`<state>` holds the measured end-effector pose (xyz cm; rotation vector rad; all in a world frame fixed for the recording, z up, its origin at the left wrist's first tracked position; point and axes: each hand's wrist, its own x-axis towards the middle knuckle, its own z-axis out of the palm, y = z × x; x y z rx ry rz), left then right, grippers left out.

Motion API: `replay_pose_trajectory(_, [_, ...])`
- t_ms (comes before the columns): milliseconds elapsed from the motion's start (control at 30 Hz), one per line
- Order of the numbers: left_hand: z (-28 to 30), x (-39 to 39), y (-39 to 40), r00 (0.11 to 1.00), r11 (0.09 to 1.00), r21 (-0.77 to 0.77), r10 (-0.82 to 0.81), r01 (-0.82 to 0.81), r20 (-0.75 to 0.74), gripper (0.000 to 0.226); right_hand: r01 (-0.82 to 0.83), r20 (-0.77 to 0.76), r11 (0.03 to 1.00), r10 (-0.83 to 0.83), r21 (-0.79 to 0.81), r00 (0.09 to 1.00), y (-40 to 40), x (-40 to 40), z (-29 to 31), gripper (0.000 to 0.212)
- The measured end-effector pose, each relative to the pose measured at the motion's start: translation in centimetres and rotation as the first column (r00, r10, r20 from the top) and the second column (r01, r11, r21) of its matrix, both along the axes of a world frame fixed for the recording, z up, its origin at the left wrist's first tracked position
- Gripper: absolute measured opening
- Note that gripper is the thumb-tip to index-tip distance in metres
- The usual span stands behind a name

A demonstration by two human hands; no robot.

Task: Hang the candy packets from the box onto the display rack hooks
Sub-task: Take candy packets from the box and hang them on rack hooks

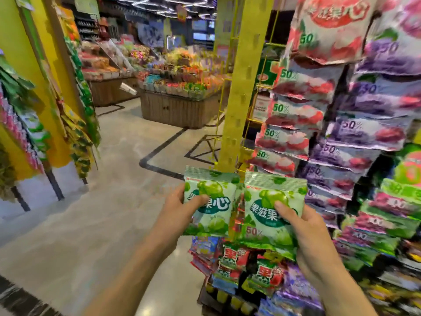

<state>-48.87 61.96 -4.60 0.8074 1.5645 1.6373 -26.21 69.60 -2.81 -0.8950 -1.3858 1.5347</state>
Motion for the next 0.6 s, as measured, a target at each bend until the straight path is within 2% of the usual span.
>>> replay_pose_trajectory(100, [0.4, -1.5, 3.3, 0.992, 0.992, 0.012, -0.126, 0.126, 0.0, 0.02, 0.123, -0.024, 0.992, -0.123, 0.008, 0.992, -0.2, -0.5, 0.7, 0.028])
replay_pose_trajectory(233, [0.6, -1.6, 7.0, 0.974, 0.974, 0.021, -0.224, 0.224, -0.026, 0.017, 0.236, 0.019, 0.971, -0.237, 0.032, 0.971, -0.5, 0.0, 1.1, 0.032])
replay_pose_trajectory(433, [0.5, -1.2, 10.6, 0.96, 0.961, 0.001, -0.276, 0.276, -0.048, 0.015, 0.334, 0.05, 0.942, -0.334, 0.019, 0.941, -0.2, 0.9, 1.3, 0.026])
replay_pose_trajectory(600, [0.6, -1.6, 12.0, 0.96, 0.962, 0.018, -0.272, 0.274, -0.061, 0.013, 0.342, 0.056, 0.94, -0.342, 0.015, 0.938, 0.1, 1.3, 0.9, 0.025])
